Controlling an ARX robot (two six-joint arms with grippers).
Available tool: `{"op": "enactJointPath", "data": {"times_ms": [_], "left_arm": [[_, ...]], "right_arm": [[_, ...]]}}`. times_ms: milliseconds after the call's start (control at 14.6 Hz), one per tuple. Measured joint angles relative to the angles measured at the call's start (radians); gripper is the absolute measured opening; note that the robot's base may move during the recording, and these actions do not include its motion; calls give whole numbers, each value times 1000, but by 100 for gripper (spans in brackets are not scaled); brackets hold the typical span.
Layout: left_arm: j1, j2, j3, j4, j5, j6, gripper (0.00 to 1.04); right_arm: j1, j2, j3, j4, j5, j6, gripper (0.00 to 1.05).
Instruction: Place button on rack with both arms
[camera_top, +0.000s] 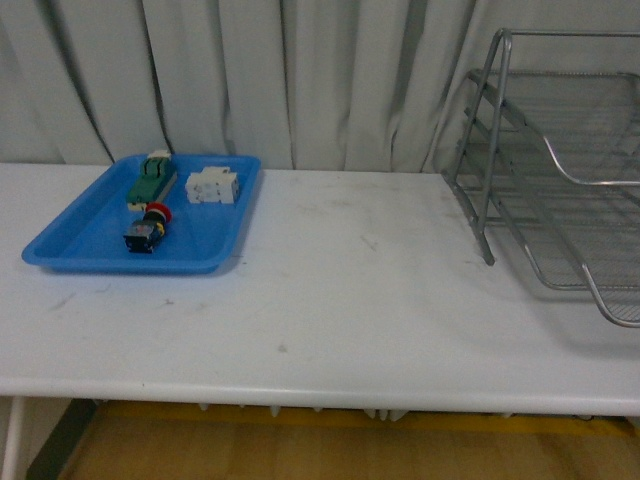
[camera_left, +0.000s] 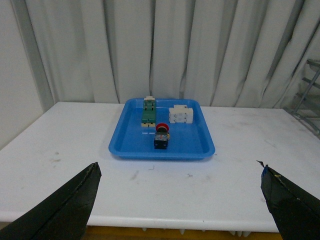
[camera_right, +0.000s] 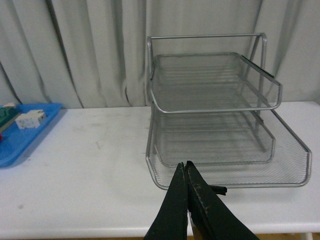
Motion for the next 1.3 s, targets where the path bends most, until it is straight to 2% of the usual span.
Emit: {"op": "enactJointPath", "data": {"times_ms": [205,479,547,1095,1231,1300], "left_arm": [[0,0,0,0,0,0,98],[0,0,0,0,0,0,98],[0,0,0,0,0,0,98],[0,0,0,0,0,0,98],[0,0,0,0,0,0,98],[0,0,0,0,0,0,98]], "right_arm": [[-5,-24,-22,30,2,0,2],[-5,-113,-28,-68,1,0,2],[-5,-233,-27,-241,0,-1,2],[-5,-278,-27,-242,1,-1,2],[-5,-278,-27,-243,2,-3,25],[-5,-278,-27,-242,1,-3,41]]}}
